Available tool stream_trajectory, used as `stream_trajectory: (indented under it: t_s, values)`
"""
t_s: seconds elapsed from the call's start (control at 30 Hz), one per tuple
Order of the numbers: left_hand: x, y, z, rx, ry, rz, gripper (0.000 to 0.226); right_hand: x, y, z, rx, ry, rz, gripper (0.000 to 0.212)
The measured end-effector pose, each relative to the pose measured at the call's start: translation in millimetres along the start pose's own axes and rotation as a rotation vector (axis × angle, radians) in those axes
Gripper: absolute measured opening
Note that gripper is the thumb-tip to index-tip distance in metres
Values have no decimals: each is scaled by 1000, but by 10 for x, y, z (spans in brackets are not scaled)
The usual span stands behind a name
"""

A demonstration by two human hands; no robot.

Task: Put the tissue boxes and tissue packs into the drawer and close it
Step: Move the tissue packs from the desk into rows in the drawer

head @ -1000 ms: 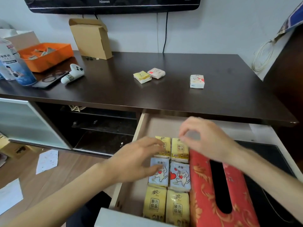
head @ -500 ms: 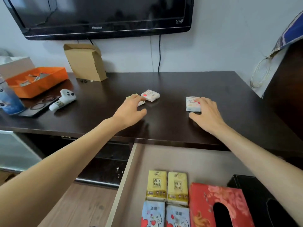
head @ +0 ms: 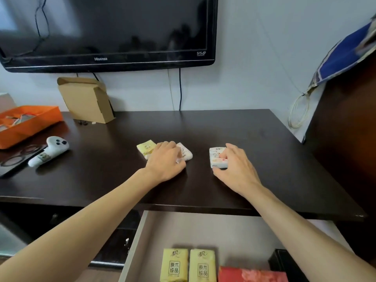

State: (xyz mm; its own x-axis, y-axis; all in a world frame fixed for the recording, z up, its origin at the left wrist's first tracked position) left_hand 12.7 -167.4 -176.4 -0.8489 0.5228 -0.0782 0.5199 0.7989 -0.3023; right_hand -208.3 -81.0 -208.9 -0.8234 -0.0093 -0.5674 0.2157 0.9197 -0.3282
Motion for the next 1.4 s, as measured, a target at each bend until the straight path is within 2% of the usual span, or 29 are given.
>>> stream_trajectory:
  t_s: [0.07,0.23,0.3,0.4,0.5,0.6,0.67,0.77,0.83,1.13,1.3,1.4]
  values:
    - [-6,81,-5,-26,86,32,26,-1,10,-3,-20,-61,13,32]
    - [21,211,-163,-263,306,-2,23,-28,31,-33,-92,-219,59,32]
    - [53,284,-226,-275,320,8,27,-54,59,-57,-102,-248,26,36]
    - [90,447,-278,-252,299,37,27,-104,119,-72,-105,-191,-35,53]
    - [112,616,-304,-256,181,-37,55,-152,155,-78,-98,-111,-53,67]
    - [142,728,-374,-347,213,-169,73,-177,160,-84,-106,-63,-79,78]
    - [180,793,-408,-365,137,-128,66,-172,160,-83,-114,-38,-97,83]
    - [240,890,-439,-259,-38,6,37,-168,162,-79,-150,-21,-98,84]
    - [250,918,-441,-198,-65,67,31,-166,182,-83,-176,-36,-102,82]
    - [311,958,-541,-302,160,31,48,-104,413,-33,-250,-101,-237,70]
    - [205,917,-559,-365,170,39,26,-162,476,-99,-248,-143,-242,62]
    - [149,967,-588,-310,136,50,22,-293,647,-199,-174,-308,-221,66]
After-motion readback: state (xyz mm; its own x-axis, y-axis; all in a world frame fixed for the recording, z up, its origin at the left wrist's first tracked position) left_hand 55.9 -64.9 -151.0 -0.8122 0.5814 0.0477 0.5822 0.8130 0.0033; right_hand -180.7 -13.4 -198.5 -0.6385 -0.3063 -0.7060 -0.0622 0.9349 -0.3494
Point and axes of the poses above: each hand's wrist, its own y-axis away from the middle knuckle, its own z-axis out of the palm, x = y × z, the point moved 1 cm from there along -y, towards the middle knuckle, and after that the axes turned 7 degrees about -y, right-handed, at the moved point
